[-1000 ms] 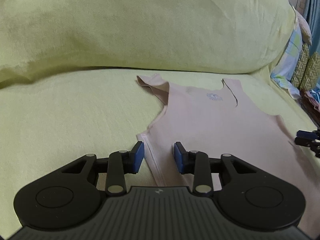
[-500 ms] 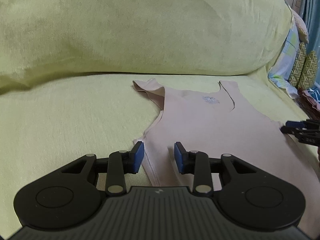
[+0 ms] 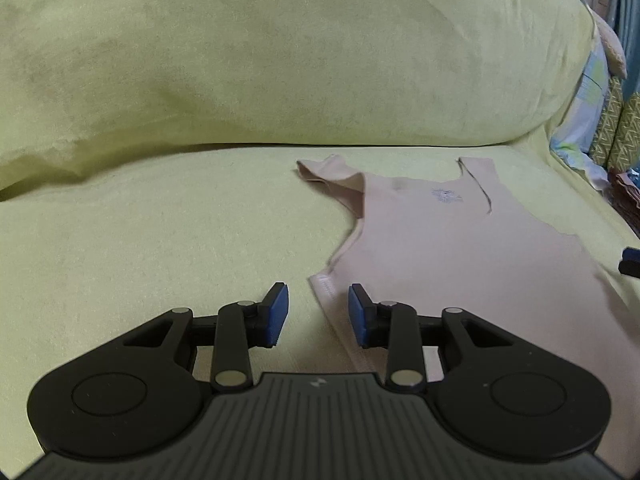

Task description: Fold clothes

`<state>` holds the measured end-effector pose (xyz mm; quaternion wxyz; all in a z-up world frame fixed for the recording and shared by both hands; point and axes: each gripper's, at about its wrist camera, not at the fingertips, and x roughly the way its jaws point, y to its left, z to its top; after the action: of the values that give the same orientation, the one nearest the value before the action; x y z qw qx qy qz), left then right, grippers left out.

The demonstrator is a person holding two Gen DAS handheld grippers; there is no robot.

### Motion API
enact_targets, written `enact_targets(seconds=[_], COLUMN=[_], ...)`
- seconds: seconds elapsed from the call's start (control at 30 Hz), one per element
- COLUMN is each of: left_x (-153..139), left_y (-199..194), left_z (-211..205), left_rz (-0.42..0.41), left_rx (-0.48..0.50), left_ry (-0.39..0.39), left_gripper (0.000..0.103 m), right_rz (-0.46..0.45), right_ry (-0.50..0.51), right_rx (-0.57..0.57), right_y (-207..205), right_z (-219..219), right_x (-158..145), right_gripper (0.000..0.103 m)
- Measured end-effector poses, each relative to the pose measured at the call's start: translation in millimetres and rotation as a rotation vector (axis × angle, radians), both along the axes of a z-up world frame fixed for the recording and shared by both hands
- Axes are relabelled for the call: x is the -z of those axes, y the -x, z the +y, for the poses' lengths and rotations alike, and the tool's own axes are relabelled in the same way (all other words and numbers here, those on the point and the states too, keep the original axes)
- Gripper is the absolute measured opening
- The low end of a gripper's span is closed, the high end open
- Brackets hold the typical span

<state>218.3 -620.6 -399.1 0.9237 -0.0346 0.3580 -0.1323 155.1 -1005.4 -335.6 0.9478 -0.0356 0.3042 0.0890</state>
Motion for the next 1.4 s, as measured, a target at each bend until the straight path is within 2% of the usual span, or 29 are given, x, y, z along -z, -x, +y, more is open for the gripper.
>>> enact_targets(seconds=[0.2, 0.3, 0.33, 0.47, 0.53, 0.57, 0.63, 0.73, 0.8, 0.83, 0.93, 1.0, 1.13, 1.4], left_x=[8.1, 8.3, 8.8, 6.5, 6.2, 6.2, 7.4, 10.3, 9.0, 8.5, 5.5, 2.6, -7.3, -26.1], left_y=[0.0, -3.3, -4.8, -8.9, -7.0, -6.2, -4.5, -1.4, -2.2, -3.0, -0.2, 8.7, 37.6, 148.3], left_z=[-24.0, -22.6, -21.3, -15.4, -10.7, -7.2, 4.9, 6.8, 8.3, 11.5, 23.2, 30.0, 33.6, 34.2], left_rz=[-0.007, 0.007, 0.016, 0.046, 0.030, 0.023, 0.017, 0.016, 0.019, 0.023, 0.026, 0.036, 0.066, 0.206], left_rx=[0.010, -0.009, -0.011, -0.013, -0.048, -0.067, -0.112, -0.121, -0.142, -0.161, -0.235, -0.238, -0.196, 0.009], left_ry=[-0.129, -0.117, -0.107, -0.071, -0.077, -0.071, -0.013, -0.003, 0.003, 0.016, 0.002, 0.012, 0.022, 0.074], left_gripper=[0.039, 0.039, 0.036, 0.009, 0.001, 0.001, 0.001, 0.002, 0.017, 0.021, 0.020, 0.020, 0.022, 0.024], right_rz=[0.026, 0.031, 0.030, 0.028, 0.029, 0.027, 0.024, 0.024, 0.026, 0.028, 0.036, 0.042, 0.074, 0.148], right_ry=[0.002, -0.001, -0.002, -0.003, -0.008, -0.009, -0.010, -0.009, -0.008, -0.013, -0.025, -0.023, -0.046, -0.122], right_rx=[-0.019, -0.023, -0.023, -0.024, -0.023, -0.023, -0.021, -0.021, -0.016, -0.011, -0.002, -0.002, -0.015, -0.064], right_y=[20.7, 18.5, 16.6, 10.4, 9.5, 9.8, 10.7, 12.1, 12.1, 12.0, 14.0, 18.5, 36.2, 99.7], right_z=[13.8, 15.5, 15.3, 15.9, 16.7, 17.1, 16.9, 14.1, 11.3, 9.7, 6.3, 5.9, 2.5, -5.7], right_x=[1.5, 3.0, 3.5, 6.0, 7.6, 8.0, 8.4, 8.4, 8.1, 7.5, 5.5, 4.3, -0.3, -14.4], right_gripper=[0.039, 0.039, 0.039, 0.039, 0.039, 0.039, 0.039, 0.039, 0.040, 0.040, 0.041, 0.041, 0.041, 0.041])
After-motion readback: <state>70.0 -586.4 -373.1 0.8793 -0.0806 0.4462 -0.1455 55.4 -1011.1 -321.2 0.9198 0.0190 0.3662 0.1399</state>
